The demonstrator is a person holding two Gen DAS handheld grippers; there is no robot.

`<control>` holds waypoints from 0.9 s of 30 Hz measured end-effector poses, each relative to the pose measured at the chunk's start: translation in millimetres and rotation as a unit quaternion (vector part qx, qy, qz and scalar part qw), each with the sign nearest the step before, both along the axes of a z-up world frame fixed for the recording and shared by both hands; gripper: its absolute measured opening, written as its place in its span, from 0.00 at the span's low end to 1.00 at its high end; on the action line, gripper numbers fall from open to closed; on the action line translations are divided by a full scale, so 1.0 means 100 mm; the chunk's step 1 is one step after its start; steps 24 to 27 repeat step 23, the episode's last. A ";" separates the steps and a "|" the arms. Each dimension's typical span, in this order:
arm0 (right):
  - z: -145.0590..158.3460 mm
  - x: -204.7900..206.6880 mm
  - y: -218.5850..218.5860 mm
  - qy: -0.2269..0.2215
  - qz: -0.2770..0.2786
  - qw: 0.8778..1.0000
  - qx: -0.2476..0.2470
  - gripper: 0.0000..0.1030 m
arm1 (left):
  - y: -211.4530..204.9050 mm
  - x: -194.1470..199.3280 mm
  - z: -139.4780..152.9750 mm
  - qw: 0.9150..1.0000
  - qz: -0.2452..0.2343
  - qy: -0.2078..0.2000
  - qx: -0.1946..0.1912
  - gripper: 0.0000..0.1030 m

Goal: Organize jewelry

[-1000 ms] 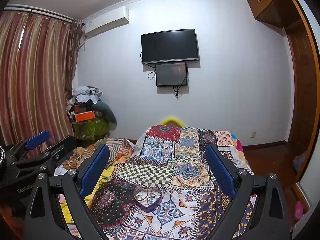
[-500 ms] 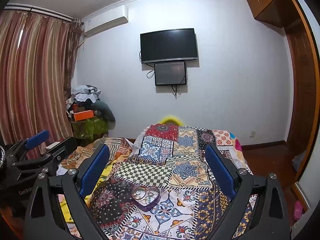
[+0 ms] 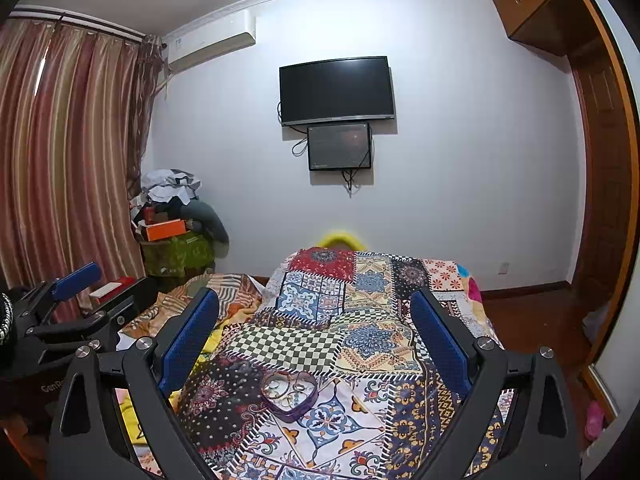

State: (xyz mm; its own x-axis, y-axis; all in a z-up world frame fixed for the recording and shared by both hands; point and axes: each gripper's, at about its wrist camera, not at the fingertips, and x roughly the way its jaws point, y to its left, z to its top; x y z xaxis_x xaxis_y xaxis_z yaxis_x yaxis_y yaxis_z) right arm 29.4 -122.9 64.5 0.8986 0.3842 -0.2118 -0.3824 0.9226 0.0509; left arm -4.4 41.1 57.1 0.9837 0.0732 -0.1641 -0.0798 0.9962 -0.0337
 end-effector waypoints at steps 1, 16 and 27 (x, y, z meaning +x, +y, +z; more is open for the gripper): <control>0.00 0.00 0.00 0.000 0.000 1.000 0.000 0.93 | 0.00 0.00 0.00 1.000 0.000 -0.001 0.000 0.96; 0.00 0.01 -0.03 0.001 -0.001 1.000 0.000 0.93 | 0.01 -0.01 -0.01 1.000 -0.003 -0.002 -0.006 0.96; 0.00 0.01 -0.03 0.001 -0.001 1.000 -0.001 0.93 | 0.06 0.00 -0.02 1.000 0.000 0.000 -0.007 0.97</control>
